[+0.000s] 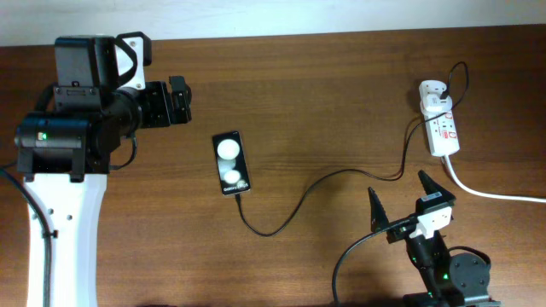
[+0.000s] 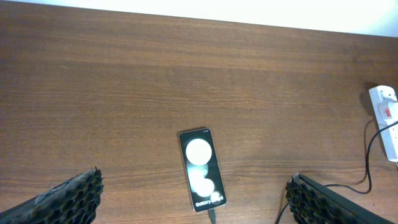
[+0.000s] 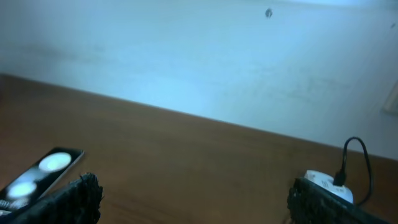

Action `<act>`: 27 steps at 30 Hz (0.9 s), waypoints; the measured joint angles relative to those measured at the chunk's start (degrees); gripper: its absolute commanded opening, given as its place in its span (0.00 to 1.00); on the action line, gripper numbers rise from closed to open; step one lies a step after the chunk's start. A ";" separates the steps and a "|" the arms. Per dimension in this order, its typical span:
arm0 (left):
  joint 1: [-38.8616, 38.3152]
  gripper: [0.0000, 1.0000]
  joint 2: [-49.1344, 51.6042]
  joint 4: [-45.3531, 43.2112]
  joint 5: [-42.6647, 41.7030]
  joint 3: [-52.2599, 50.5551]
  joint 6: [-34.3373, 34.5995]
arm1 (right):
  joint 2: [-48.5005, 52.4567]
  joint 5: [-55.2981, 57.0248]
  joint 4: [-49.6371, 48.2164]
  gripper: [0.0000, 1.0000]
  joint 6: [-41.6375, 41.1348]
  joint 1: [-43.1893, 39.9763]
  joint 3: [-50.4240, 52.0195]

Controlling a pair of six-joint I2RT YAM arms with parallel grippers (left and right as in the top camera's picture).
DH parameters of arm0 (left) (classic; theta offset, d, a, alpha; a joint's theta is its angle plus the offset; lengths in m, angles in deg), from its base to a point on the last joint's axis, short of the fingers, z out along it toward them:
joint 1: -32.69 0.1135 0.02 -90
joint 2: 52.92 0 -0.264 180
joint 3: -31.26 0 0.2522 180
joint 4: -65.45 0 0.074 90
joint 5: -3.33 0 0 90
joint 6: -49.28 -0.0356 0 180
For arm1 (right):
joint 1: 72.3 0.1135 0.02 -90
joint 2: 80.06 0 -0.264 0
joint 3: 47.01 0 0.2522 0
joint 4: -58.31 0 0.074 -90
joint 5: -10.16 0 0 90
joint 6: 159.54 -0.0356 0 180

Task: Plug charger to phone and switch on socket

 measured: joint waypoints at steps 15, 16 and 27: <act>0.00 0.99 0.00 0.00 0.02 0.00 0.00 | -2.69 0.02 -3.67 0.99 -0.52 0.00 10.27; 0.00 0.99 0.00 -0.02 0.00 0.00 0.00 | -2.64 0.20 -3.63 0.99 -0.55 0.00 10.32; 0.00 0.99 0.00 -0.02 0.02 0.00 0.00 | -2.64 0.42 -3.61 0.99 -0.57 0.00 10.32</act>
